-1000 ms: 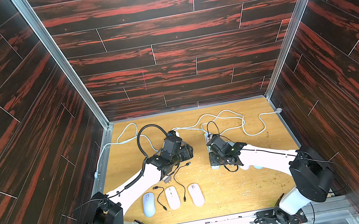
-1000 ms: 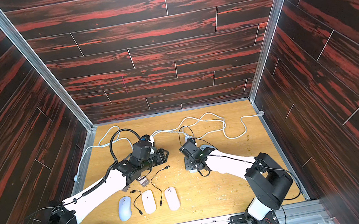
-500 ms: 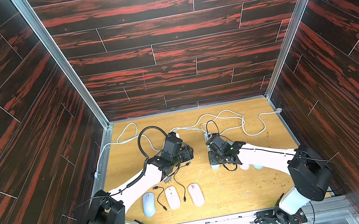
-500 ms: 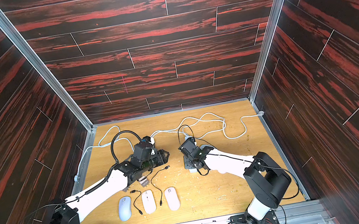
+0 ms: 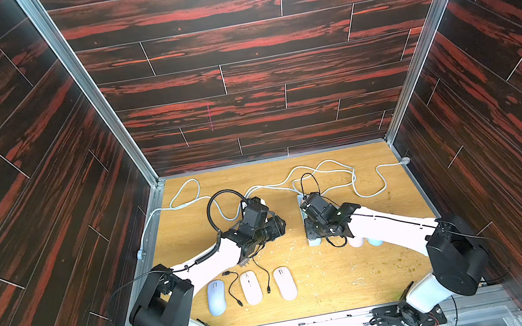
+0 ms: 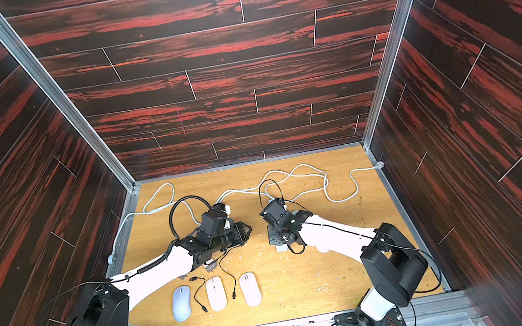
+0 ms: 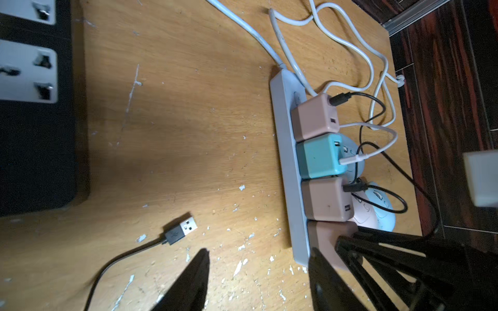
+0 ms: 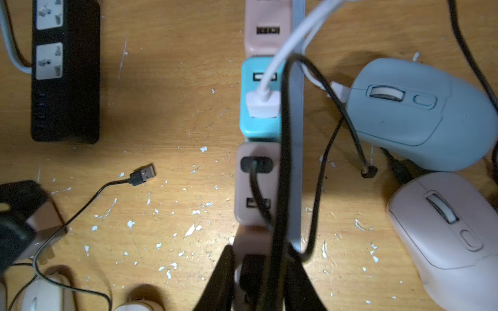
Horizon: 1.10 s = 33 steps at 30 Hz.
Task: Unplug the wireless mouse
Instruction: Remove the plug from the socket.
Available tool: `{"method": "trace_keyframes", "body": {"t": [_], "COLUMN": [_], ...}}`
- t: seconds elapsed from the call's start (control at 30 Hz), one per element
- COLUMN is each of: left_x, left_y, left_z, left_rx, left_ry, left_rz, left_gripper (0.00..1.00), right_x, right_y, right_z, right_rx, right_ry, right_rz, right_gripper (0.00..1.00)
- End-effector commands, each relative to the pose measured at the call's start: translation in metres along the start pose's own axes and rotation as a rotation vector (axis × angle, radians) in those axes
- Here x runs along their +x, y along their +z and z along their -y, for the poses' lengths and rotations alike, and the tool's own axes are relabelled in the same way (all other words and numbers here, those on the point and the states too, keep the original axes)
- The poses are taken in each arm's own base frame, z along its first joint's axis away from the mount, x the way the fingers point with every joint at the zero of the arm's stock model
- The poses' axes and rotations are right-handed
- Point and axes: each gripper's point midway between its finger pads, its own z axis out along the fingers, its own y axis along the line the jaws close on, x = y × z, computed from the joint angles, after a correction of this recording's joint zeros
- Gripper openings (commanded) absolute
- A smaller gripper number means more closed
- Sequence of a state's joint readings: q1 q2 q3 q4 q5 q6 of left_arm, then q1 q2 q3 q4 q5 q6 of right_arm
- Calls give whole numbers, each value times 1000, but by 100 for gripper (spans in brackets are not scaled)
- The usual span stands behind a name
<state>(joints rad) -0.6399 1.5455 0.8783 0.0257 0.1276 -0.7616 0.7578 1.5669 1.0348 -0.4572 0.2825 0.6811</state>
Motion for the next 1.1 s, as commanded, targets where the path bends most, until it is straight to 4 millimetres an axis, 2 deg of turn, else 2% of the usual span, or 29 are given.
{"method": "trace_keyframes", "body": {"t": [0.0, 0.17, 0.27, 0.4, 0.5, 0.67, 0.8, 1.07], "left_x": [17, 38, 51, 59, 64, 63, 68, 60], "left_y": [10, 18, 23, 28, 34, 40, 50, 57], "left_z": [9, 22, 27, 34, 36, 44, 42, 48], "left_rx": [81, 186, 245, 289, 299, 349, 355, 370], "left_ry": [2, 5, -6, 6, 11, -4, -18, -19], "left_rz": [-56, -118, -163, -193, -210, -215, -231, -215], "left_gripper": [60, 60, 63, 71, 72, 70, 66, 60], "right_x": [-23, -29, -31, -33, -34, -34, -33, -33], "right_y": [-19, -18, -17, -16, -15, -16, -17, -21], "right_z": [-16, -16, -18, -19, -20, -21, -21, -24], "right_rx": [-109, -180, -215, -242, -257, -279, -296, -330], "right_ry": [63, 119, 142, 163, 175, 189, 200, 205], "right_rz": [54, 50, 45, 42, 41, 39, 37, 38], "right_gripper": [2, 2, 1, 1, 1, 1, 0, 0]}}
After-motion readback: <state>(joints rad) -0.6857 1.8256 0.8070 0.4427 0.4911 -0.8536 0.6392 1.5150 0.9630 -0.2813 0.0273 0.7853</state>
